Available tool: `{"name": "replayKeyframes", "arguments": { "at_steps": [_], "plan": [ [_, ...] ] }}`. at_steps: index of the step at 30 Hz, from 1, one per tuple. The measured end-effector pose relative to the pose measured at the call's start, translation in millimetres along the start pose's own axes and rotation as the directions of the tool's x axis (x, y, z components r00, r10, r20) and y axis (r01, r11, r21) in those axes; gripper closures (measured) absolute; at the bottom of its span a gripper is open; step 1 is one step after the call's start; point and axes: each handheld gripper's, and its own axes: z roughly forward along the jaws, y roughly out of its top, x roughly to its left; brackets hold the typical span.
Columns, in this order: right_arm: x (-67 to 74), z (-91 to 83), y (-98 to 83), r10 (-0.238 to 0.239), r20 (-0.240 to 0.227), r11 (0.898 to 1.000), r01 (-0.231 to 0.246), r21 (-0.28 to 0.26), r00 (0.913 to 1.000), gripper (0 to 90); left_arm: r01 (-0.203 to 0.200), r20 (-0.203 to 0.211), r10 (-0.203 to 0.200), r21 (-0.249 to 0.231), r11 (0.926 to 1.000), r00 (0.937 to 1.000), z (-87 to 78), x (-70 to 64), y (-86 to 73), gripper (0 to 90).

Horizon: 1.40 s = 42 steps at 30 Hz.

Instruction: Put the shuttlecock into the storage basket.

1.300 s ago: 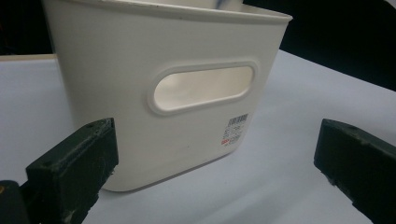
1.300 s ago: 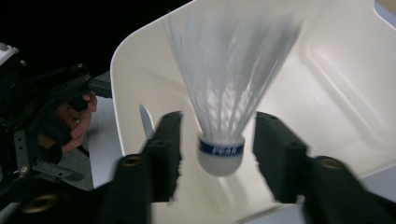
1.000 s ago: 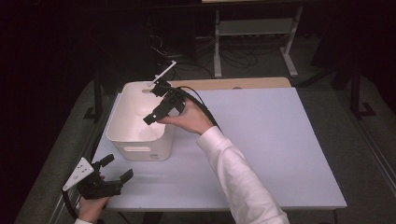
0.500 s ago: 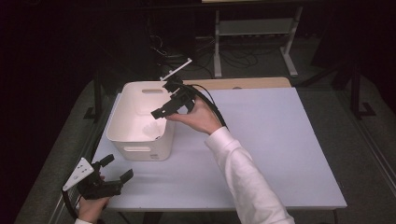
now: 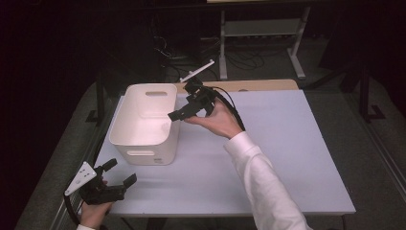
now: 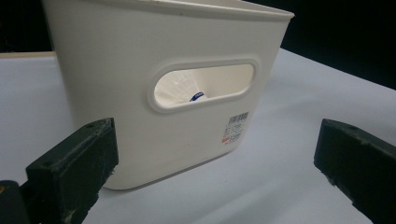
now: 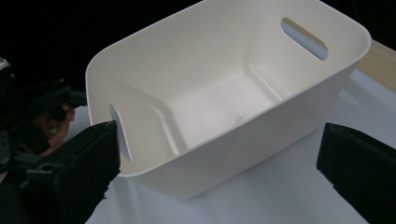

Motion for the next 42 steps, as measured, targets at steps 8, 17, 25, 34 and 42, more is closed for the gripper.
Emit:
{"name": "replayKeyframes", "arguments": {
  "at_steps": [8, 17, 25, 34, 42],
  "plan": [
    [-9.3, -15.9, -15.2, 0.002, 0.01, 1.0, -0.001, -0.023, 0.9999, 0.0, 0.018, -0.004, -0.018, -0.012, 0.9998, 0.9998, 1.0, -0.9, -0.3, 0.0],
    [-20.5, -28.9, -29.5, 0.012, 0.026, 0.999, -0.01, -0.047, 0.9996, 0.0, 0.013, -0.009, -0.013, -0.005, 0.9999, 0.9999, 0.7, -0.1, -0.4, 0.0],
    [-22.7, -33.9, -35.2, 0.014, 0.025, 0.999, -0.013, -0.053, 0.9996, 0.0, 0.014, -0.011, -0.014, -0.005, 0.9999, 0.9999, 0.9, -0.1, -0.6, 0.0],
    [-27.3, -37.1, -43.8, 0.019, 0.018, 0.998, -0.018, -0.053, 0.9997, 0.0, 0.016, -0.012, -0.016, -0.003, 0.9999, 0.9998, 0.5, -0.4, -0.4, 0.0],
    [-34.8, -43.4, -56.9, 0.034, 0.012, 0.998, -0.033, -0.061, 0.9993, 0.0, 0.013, -0.014, -0.013, -0.004, 0.9999, 0.9998, 0.9, 0.2, -0.6, 0.0]
  ]
}}
